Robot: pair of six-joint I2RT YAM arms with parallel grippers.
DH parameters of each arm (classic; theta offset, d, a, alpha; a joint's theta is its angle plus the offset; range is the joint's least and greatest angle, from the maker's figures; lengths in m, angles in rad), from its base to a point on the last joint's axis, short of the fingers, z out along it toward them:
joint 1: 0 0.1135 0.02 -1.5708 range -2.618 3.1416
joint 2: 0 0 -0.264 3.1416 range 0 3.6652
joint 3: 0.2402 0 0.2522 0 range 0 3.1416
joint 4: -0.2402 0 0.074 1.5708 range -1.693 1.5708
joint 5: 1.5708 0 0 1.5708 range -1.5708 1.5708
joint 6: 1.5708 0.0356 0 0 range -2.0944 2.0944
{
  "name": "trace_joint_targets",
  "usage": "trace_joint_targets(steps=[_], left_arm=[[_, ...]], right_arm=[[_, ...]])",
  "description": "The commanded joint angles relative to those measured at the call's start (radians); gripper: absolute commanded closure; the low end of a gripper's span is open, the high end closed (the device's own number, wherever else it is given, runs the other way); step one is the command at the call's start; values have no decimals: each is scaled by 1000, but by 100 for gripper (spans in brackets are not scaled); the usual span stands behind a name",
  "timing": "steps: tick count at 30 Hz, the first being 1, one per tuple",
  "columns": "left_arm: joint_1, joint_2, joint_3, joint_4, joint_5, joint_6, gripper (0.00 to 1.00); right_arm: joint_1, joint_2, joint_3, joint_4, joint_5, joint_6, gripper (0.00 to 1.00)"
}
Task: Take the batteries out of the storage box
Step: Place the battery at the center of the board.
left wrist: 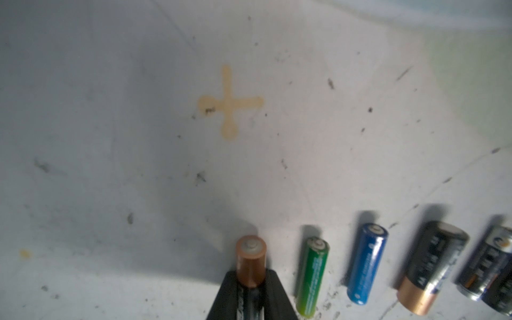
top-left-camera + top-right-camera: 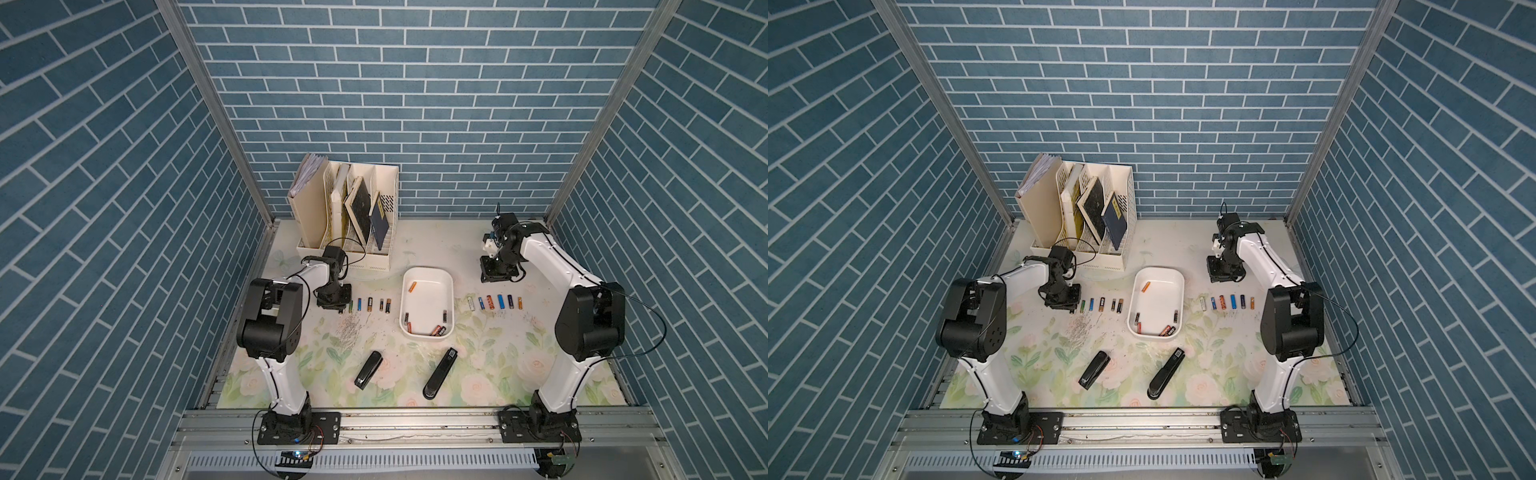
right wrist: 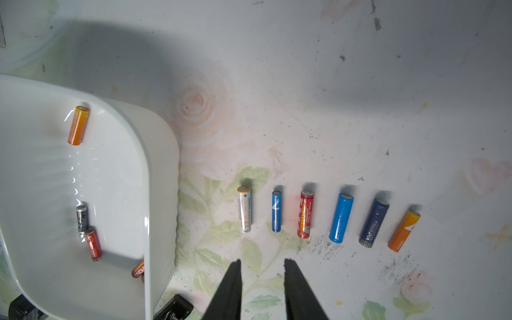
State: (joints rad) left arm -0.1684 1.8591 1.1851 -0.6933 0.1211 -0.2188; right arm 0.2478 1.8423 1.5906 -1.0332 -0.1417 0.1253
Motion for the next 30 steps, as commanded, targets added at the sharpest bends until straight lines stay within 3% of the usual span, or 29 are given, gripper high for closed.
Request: trace_joint_targets(steps=[1,12,19,30], left_arm=[[6,11,5,-4,-8,16,78],[6,3,17,-9,-8,5,64],[6,-18,97,-63,-11,1,62],[-27,-113,145,-80,16,-74,58]], right_arm=[[4,5,15,-30,14,10,70],[5,2,17,-35,15,11,70],[24,-8,41,-39,4,33,70],[261,-17,56,-2,-41,153,70]])
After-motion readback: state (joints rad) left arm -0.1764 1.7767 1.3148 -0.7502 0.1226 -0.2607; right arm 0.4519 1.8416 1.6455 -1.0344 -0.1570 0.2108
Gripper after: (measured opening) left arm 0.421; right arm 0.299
